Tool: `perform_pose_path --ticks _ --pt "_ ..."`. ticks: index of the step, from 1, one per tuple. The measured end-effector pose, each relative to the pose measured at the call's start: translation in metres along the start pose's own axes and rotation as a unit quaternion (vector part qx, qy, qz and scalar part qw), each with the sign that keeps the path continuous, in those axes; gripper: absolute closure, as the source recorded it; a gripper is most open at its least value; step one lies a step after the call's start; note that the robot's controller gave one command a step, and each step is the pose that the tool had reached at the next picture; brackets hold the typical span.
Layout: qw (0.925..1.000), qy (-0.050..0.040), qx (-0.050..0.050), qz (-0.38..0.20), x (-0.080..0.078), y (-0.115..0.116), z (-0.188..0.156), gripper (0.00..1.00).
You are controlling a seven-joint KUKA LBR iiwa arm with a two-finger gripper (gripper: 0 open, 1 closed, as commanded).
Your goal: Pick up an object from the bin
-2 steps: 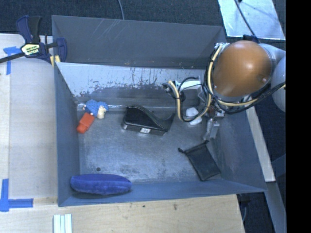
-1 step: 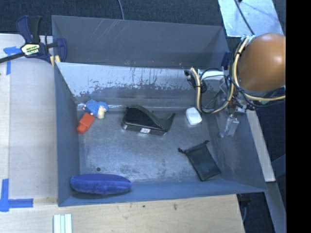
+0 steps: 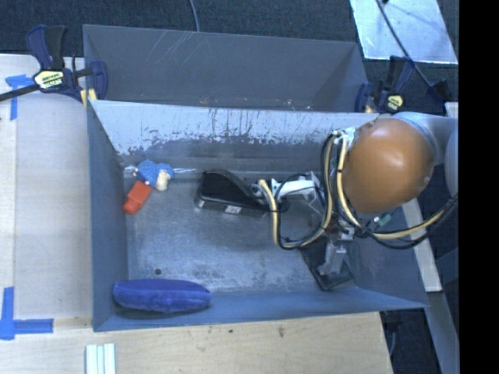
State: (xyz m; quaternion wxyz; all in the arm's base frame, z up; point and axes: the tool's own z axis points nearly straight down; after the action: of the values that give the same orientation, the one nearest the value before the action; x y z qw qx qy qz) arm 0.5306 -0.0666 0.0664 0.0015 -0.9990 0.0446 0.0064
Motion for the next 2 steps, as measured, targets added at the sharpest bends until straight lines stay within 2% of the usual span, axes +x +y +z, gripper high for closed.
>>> perform_pose_path --ticks 1,2 --pt "1.0 0.0041 -0.001 0.006 0.005 0.005 -0.003 1.0" --pt "1.0 0.009 -0.002 0.003 -0.01 0.047 -0.105 1.0"
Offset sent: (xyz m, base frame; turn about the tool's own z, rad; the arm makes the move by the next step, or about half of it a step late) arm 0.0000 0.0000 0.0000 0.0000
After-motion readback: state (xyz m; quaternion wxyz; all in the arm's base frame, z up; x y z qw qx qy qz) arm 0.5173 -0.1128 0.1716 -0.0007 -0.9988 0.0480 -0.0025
